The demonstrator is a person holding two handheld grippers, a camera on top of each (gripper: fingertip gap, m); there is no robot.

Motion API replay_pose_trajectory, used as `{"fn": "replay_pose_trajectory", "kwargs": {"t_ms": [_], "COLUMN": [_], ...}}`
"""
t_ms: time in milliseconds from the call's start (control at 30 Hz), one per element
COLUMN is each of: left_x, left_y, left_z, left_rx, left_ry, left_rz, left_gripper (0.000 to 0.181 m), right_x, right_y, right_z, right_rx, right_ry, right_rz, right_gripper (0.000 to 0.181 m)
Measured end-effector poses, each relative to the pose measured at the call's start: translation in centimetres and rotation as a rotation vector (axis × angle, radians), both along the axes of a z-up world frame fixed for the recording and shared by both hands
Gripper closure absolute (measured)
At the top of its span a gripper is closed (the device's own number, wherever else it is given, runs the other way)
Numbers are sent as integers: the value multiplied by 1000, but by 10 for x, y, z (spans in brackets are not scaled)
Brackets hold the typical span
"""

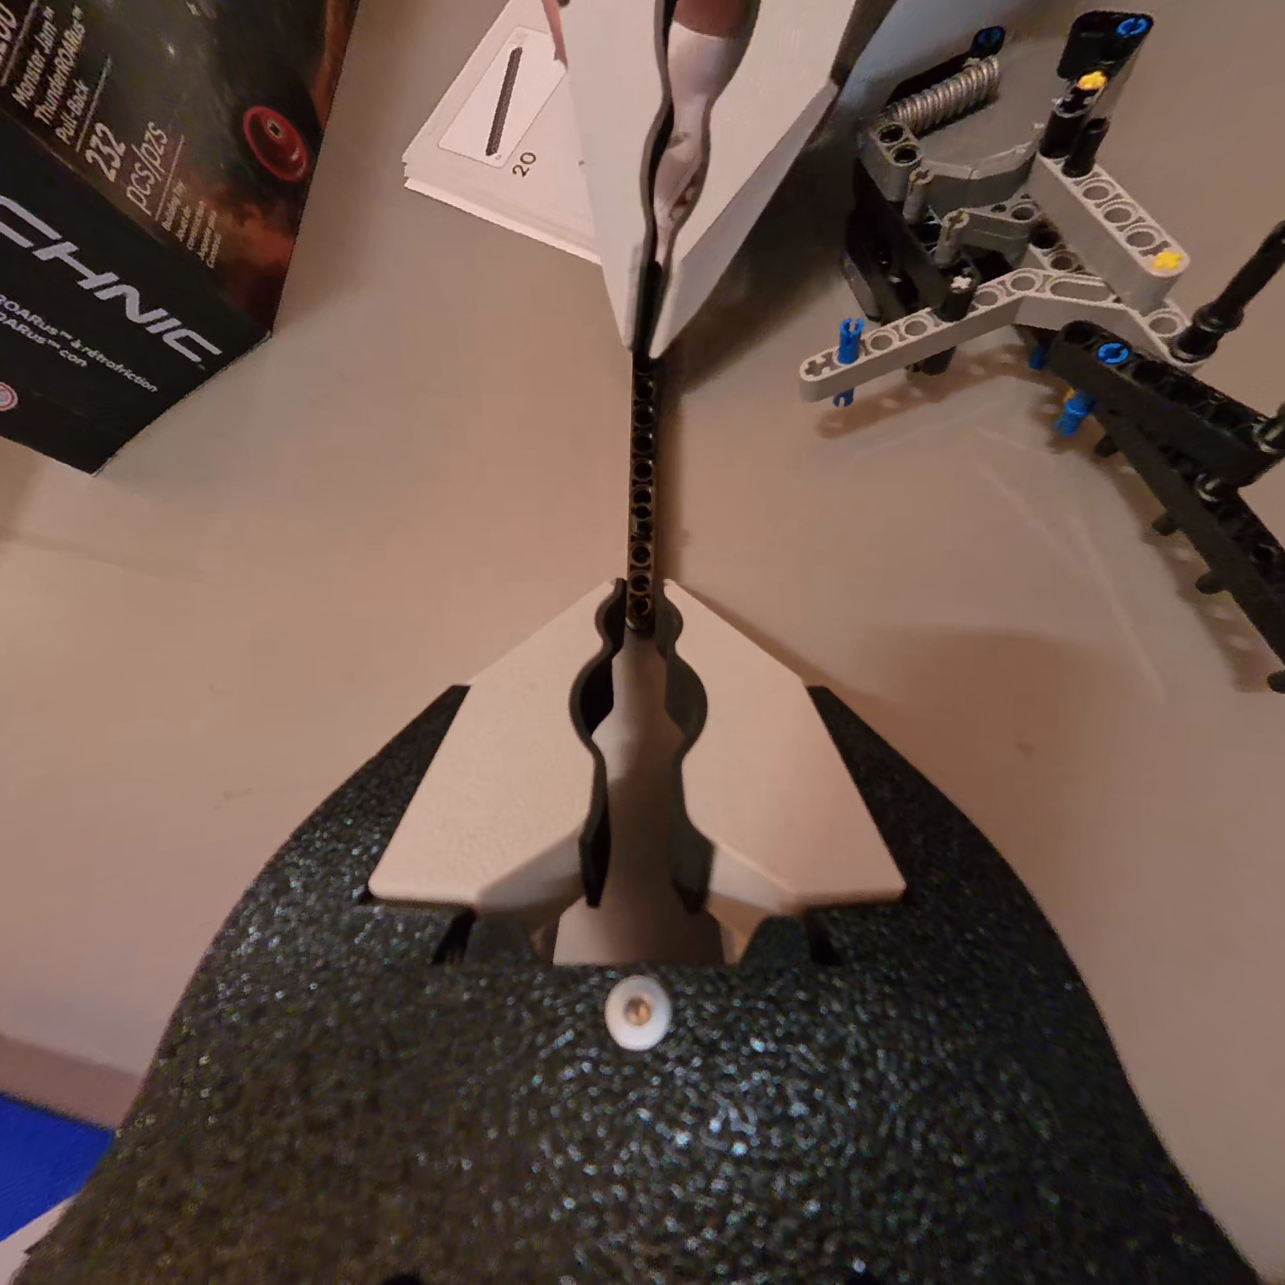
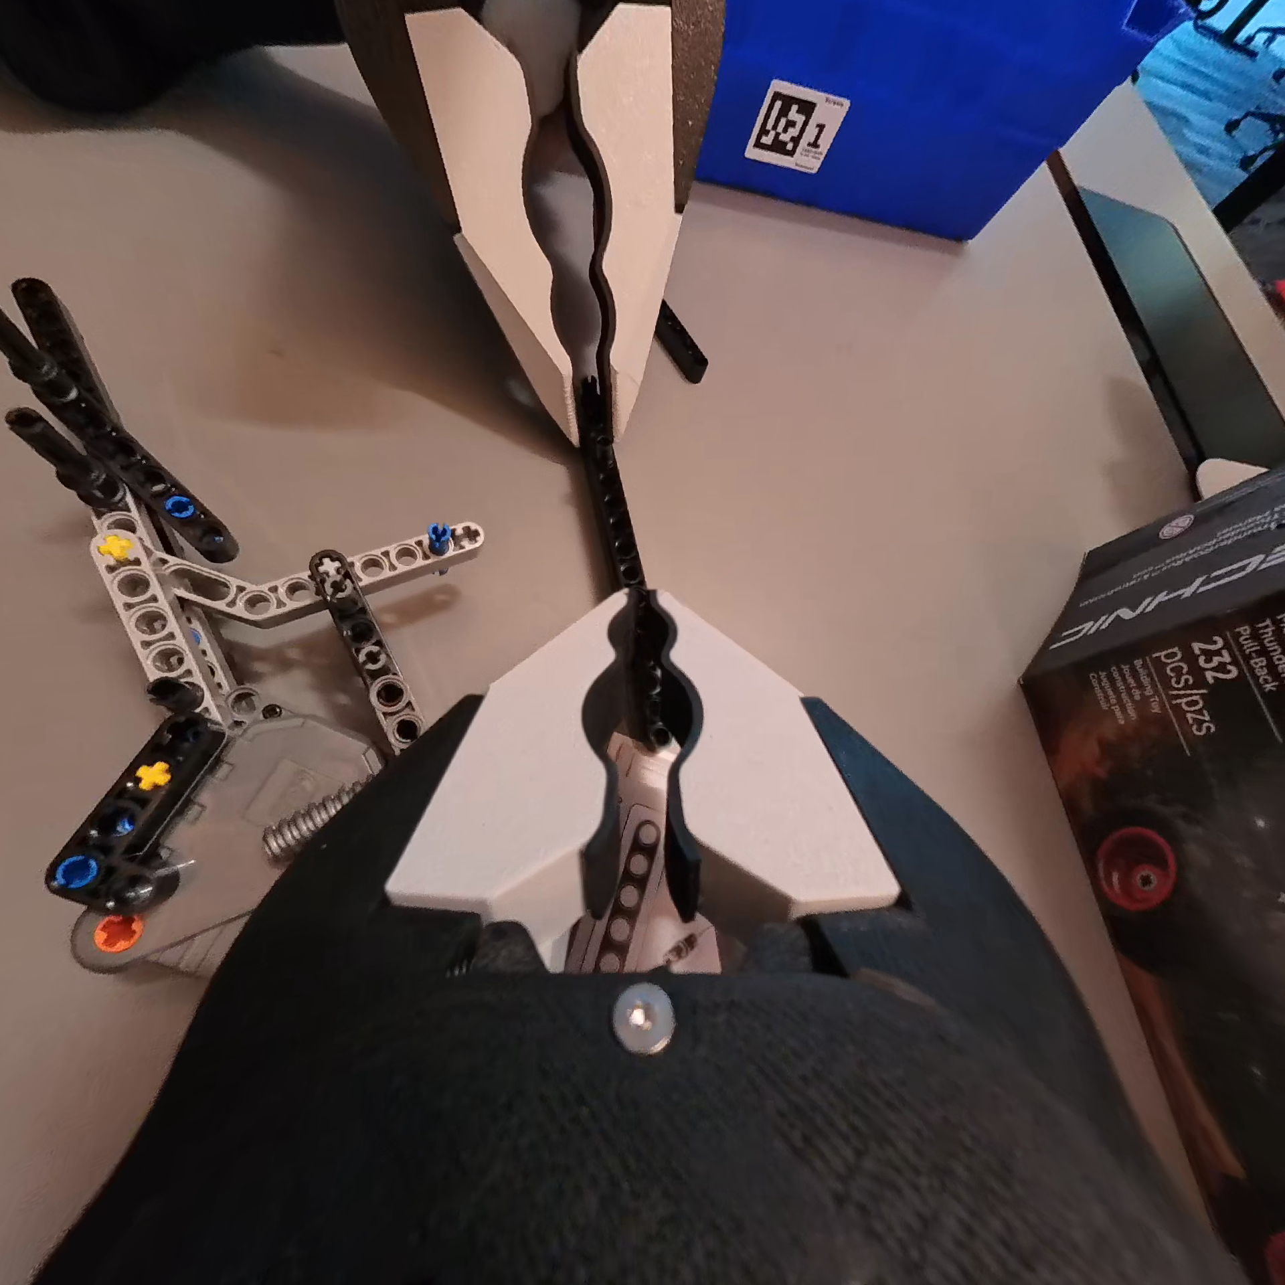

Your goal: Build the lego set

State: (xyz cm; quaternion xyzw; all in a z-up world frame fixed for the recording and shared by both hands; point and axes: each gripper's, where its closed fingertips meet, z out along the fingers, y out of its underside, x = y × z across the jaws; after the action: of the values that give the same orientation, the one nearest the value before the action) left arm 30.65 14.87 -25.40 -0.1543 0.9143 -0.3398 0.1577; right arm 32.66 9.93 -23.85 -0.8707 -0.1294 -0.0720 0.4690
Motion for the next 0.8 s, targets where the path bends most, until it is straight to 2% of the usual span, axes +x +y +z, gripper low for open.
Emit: {"fn": "replay_pose_trajectory", "kwargs": {"t_ms": [133,167,200,233,267,333,367,633,800], "left_x": [1,1,1,2,2,2,2,1,5], "left_y": [-1,-1,-1,-1,-2,-2,-2,-2,0], "left_z": [4,4,5,6,7,8,8,1,8], "left_rx": [-11,-11,-13,-15,-18,-26,-25,-15,-52], "left_ry": [-25,-29,-35,-43,-50,-53,-53,-18,-15], "left_rz": [-1,-4,-5,-5,-5,-7,-7,0,55], "left_gripper": [177,177,177,176,176,176,176,174,158], "right_x": [2,5,5,4,2,2,4,1,8], "right_y": [1,1,0,0,-1,0,1,0,0], "right_z": [1,3,3,1,-2,-4,-4,-9,3], "right_rx": [10,19,19,5,-11,-24,-17,-52,12], "right_ry": [-8,-18,-18,-8,1,-22,-42,-30,18], "right_rz": [-12,-27,-30,-24,-16,-11,-16,4,-52], "right_gripper": [181,172,155,151,154,173,175,175,175]}}
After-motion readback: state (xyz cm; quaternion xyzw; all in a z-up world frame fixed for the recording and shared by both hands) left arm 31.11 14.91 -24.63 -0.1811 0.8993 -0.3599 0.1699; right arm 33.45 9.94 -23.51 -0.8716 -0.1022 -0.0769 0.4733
